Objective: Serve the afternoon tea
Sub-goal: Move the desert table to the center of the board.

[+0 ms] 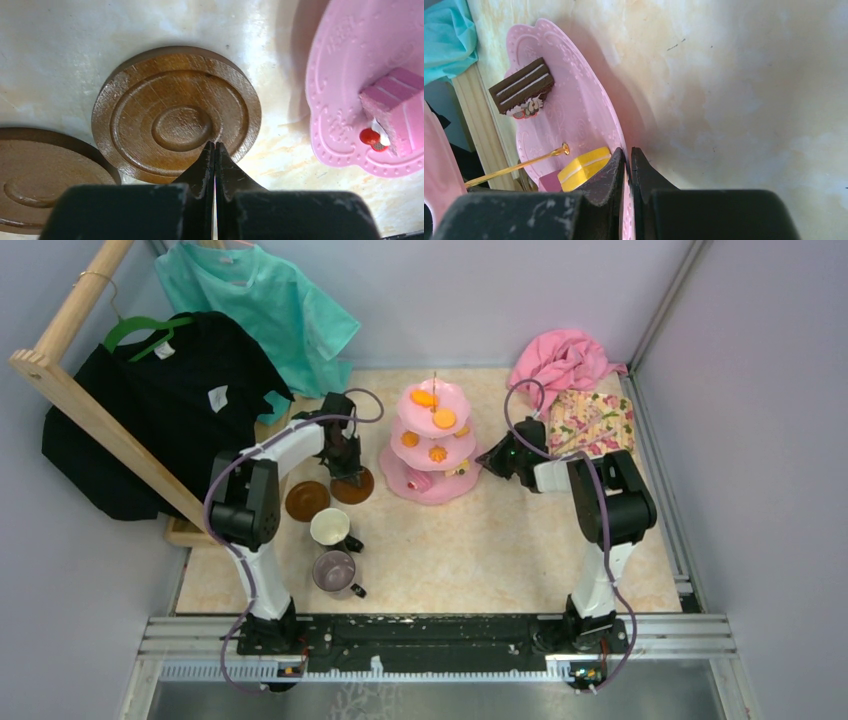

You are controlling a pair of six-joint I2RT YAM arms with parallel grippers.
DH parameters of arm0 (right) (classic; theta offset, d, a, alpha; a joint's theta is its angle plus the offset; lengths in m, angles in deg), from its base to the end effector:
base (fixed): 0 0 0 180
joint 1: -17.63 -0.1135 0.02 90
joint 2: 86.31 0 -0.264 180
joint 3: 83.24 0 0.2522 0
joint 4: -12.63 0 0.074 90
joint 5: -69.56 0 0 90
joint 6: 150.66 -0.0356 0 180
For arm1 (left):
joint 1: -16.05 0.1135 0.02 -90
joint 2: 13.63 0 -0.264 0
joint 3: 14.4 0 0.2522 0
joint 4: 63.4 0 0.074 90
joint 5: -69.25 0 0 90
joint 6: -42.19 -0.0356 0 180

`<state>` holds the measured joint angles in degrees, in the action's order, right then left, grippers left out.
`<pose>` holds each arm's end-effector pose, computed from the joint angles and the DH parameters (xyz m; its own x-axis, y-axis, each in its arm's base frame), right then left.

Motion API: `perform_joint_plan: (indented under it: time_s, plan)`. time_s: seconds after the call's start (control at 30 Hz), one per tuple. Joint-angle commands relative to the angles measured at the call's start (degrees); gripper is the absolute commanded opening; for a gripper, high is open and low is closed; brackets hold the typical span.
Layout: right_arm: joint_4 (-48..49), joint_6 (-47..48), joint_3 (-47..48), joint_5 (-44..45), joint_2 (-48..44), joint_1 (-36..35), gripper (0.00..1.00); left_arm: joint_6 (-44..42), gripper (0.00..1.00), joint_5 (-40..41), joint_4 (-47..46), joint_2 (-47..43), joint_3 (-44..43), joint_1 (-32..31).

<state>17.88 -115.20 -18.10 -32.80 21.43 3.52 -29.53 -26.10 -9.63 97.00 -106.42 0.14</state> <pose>0.3595 0.0982 0.1282 -0.6697 0.6520 -0.3554 0.2454 0.6460 0.7228 0.3695 -0.1088 0.1758 -0.9644 -0.0498 -0.2596 -0.0026 0.9838 -0.1793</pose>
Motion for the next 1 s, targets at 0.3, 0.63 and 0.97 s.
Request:
perform_joint_plan:
  time_s: [0.3, 0.63, 0.97]
  plan:
    - [5.19, -2.97, 5.82, 4.72, 4.42, 1.12, 0.05, 0.14, 0.00, -1.31, 0.75, -5.02, 3.83, -2.38]
    - [3.85, -2.01, 8.34, 4.68, 4.89, 1.11, 0.06, 3.42, 0.00, 3.99, -4.15, -7.70, 10.08, -2.38]
    - [3.32, -1.56, 8.61, 3.51, 5.12, 1.12, 0.06, 7.09, 0.00, 5.03, -9.19, -13.88, 8.67, -2.34]
